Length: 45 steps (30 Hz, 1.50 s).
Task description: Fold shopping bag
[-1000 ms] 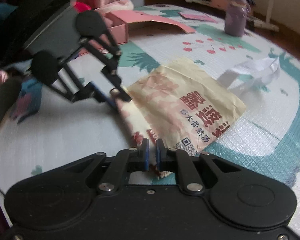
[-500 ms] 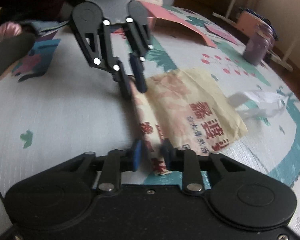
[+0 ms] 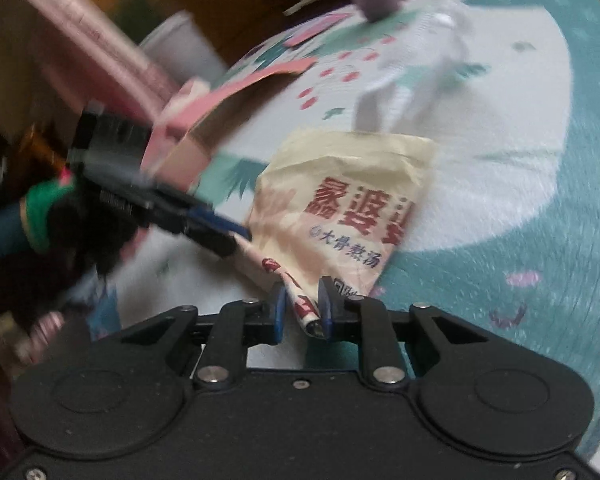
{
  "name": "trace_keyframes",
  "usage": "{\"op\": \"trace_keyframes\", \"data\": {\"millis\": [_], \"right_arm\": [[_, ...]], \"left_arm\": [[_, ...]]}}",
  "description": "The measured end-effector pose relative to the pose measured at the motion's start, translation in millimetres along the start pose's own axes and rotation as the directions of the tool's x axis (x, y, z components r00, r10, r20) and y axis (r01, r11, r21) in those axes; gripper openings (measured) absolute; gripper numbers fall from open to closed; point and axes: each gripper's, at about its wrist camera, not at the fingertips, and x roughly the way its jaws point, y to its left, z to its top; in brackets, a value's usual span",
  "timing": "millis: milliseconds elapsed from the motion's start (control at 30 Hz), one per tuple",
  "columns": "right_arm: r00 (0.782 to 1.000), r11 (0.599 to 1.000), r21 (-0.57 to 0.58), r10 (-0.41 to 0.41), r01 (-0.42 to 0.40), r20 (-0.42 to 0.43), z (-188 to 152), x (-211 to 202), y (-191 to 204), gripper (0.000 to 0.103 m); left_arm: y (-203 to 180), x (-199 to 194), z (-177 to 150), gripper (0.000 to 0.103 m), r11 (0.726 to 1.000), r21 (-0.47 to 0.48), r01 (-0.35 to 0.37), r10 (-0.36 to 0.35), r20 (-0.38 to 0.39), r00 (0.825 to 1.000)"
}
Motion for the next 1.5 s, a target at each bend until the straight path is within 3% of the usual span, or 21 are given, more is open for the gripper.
{"op": "trace_keyframes", "data": {"millis": [133,200,267,300,400,467,500,600,667,733,767,833,967,1033,1067,1100,1133,1200,1233,1467,1500], "right_arm": [[1.0,0.996,0.086,-0.012,0.01,0.028,-1.3,0.0,-2.9,0.015],[0.998,0.993,0.113,-0.044,0.039,0.048,-1.0,0.0,-0.3,0.013],[0.995,0.992,0.104,-0.083,0.077,0.059,1.3,1.3,3.9,0.012],[0.993,0.991,0.094,-0.101,0.095,0.063,2.3,2.1,5.5,0.012],[0.985,0.987,0.052,-0.155,0.152,0.078,2.8,2.8,13.7,0.012],[0.978,0.981,-0.002,-0.191,0.192,0.085,3.0,3.9,19.4,0.012],[0.972,0.973,-0.054,-0.22,0.225,0.088,3.4,5.0,25.1,0.014],[0.952,0.932,-0.195,-0.288,0.304,0.107,0.1,11.1,38.1,0.016],[0.944,0.921,-0.213,-0.306,0.326,0.121,-1.6,11.8,39.0,0.017],[0.939,0.912,-0.229,-0.321,0.341,0.122,-1.5,12.4,40.6,0.017],[0.937,0.907,-0.238,-0.328,0.349,0.122,-1.3,12.8,41.7,0.017],[0.93,0.889,-0.273,-0.347,0.368,0.123,-1.7,13.4,45.0,0.019],[0.928,0.882,-0.288,-0.351,0.373,0.125,-0.3,14.6,46.4,0.02],[0.933,0.897,-0.256,-0.34,0.36,0.122,1.9,13.5,43.4,0.021],[0.931,0.902,-0.232,-0.344,0.364,0.124,3.6,9.4,40.8,0.021],[0.927,0.907,-0.196,-0.354,0.373,0.127,6.1,2.9,36.8,0.021],[0.921,0.908,-0.169,-0.366,0.384,0.132,6.7,-2.1,35.0,0.027],[0.88,0.876,-0.109,-0.454,0.469,0.139,6.8,-14.4,26.0,0.028],[0.87,0.866,-0.11,-0.47,0.487,0.149,6.9,-17.5,27.7,0.021],[0.873,0.84,-0.262,-0.412,0.475,0.261,7.5,-23.3,71.7,0.016],[0.881,0.833,-0.299,-0.403,0.465,0.246,4.7,-16.7,76.6,0.015]], "left_arm": [[4.3,-5.5,-13.6,0.022,0.998,-0.069,-0.013,0.021,0.116,0.993],[-5.4,-9.2,-21.6,0.022,0.995,-0.06,-0.077,0.087,0.178,0.98],[-23.7,-6.3,-25.2,0.022,0.983,0.021,-0.182,0.173,0.212,0.962],[-33.0,-4.6,-26.9,0.022,0.97,0.062,-0.235,0.215,0.231,0.949],[-60.5,4.3,-37.6,0.027,0.894,0.192,-0.405,0.34,0.298,0.892],[-68.9,7.6,-45.4,0.031,0.857,0.214,-0.47,0.386,0.339,0.858],[-73.6,10.8,-49.9,0.032,0.83,0.219,-0.512,0.416,0.367,0.832],[-78.4,20.7,-57.4,0.039,0.782,0.203,-0.589,0.473,0.423,0.773],[-76.1,21.2,-53.8,0.039,0.79,0.176,-0.587,0.481,0.415,0.772],[-81.5,22.7,-48.1,0.039,0.773,0.19,-0.605,0.505,0.394,0.768],[-92.9,20.9,-47.5,0.038,0.727,0.221,-0.65,0.537,0.406,0.739],[-105.3,19.8,-53.0,0.033,0.684,0.265,-0.68,0.536,0.451,0.714],[-124.9,32.7,-66.0,0.032,0.623,0.433,-0.652,0.462,0.469,0.753],[-119.3,44.5,-64.9,0.031,0.643,0.442,-0.625,0.467,0.421,0.778],[-108.1,45.1,-62.4,0.031,0.697,0.389,-0.602,0.452,0.414,0.79],[-104.4,43.6,-59.4,0.031,0.717,0.372,-0.59,0.445,0.406,0.798],[-103.6,42.8,-57.3,0.031,0.72,0.373,-0.586,0.446,0.398,0.802],[-103.3,42.3,-51.5,0.031,0.714,0.392,-0.58,0.453,0.372,0.81],[-102.2,42.0,-49.5,0.031,0.717,0.394,-0.575,0.454,0.363,0.814],[-101.6,43.5,-51.6,0.031,0.725,0.377,-0.577,0.461,0.356,0.813],[-102.1,44.1,-51.7,0.031,0.729,0.369,-0.576,0.462,0.355,0.813]]}}
